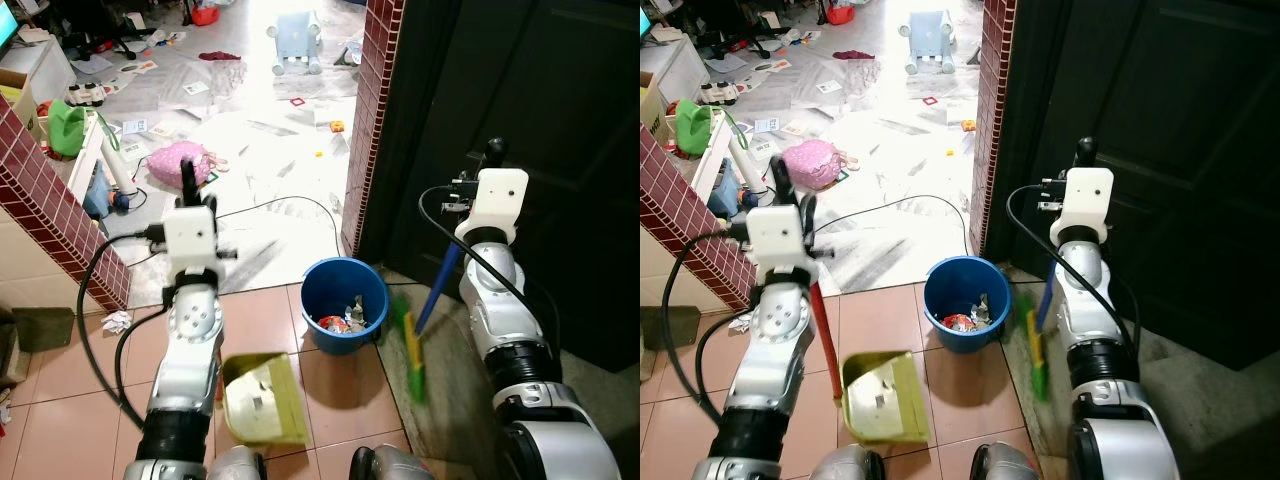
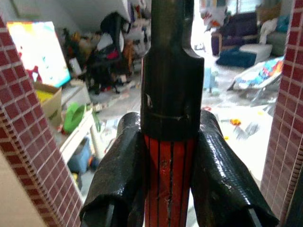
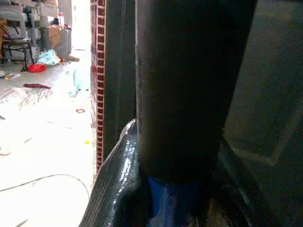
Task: Sweep floor
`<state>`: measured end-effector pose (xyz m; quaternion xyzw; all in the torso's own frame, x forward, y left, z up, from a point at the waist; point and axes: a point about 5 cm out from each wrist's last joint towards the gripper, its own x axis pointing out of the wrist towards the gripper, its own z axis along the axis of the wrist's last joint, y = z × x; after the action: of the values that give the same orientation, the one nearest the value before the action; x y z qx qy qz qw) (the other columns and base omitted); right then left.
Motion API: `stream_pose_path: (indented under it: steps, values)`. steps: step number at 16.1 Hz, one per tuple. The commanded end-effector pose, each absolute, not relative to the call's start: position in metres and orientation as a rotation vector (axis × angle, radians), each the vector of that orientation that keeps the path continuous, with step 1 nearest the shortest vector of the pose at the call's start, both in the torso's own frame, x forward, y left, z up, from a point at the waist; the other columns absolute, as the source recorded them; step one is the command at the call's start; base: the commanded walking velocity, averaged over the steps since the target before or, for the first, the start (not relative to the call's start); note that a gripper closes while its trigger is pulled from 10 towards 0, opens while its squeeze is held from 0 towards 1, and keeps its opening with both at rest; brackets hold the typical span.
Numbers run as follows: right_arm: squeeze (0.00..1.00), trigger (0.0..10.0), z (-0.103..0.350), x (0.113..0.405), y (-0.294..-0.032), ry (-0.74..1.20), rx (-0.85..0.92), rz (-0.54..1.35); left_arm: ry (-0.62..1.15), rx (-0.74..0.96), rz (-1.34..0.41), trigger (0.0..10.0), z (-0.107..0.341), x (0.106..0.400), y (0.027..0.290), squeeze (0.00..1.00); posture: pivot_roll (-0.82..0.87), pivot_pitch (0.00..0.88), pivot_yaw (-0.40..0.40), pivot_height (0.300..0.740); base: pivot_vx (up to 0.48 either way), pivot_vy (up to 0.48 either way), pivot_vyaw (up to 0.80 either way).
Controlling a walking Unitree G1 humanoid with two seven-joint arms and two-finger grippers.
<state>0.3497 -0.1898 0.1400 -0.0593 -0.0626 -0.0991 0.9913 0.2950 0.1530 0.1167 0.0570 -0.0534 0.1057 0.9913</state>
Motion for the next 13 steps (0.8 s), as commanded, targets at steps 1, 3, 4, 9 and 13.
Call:
stream_pose_path:
  steps: [1,3,4,9,13]
  values:
    - [0.0,10.0,0.151,0.354,-0.19,-0.151,-0.078,-0.223,-0.097,0.104,0.214,10.0,0.116,0.292,0.157,0.0,-0.04,0.0,-0.007,0.74,0.0,0.0,0.0]
    - [0.0,10.0,0.153,0.356,-0.187,-0.161,-0.05,-0.213,-0.071,0.08,0.2,10.0,0.11,0.288,0.156,0.0,-0.04,0.0,-0.006,0.74,0.0,0.0,0.0]
    - [0.0,10.0,0.157,0.36,-0.183,-0.168,0.026,-0.201,-0.044,0.054,0.191,10.0,0.103,0.283,0.153,0.0,-0.04,0.0,-0.007,0.74,0.0,0.0,0.0]
    - [0.0,10.0,0.171,0.365,-0.175,-0.212,0.109,-0.158,-0.024,0.026,0.172,10.0,0.096,0.275,0.146,0.0,-0.03,0.0,-0.01,0.74,0.0,0.0,0.0]
    - [0.0,10.0,0.163,0.362,-0.171,-0.193,0.085,-0.117,-0.023,0.032,0.151,10.0,0.096,0.276,0.144,0.0,-0.03,0.0,-0.006,0.74,0.0,0.0,0.0]
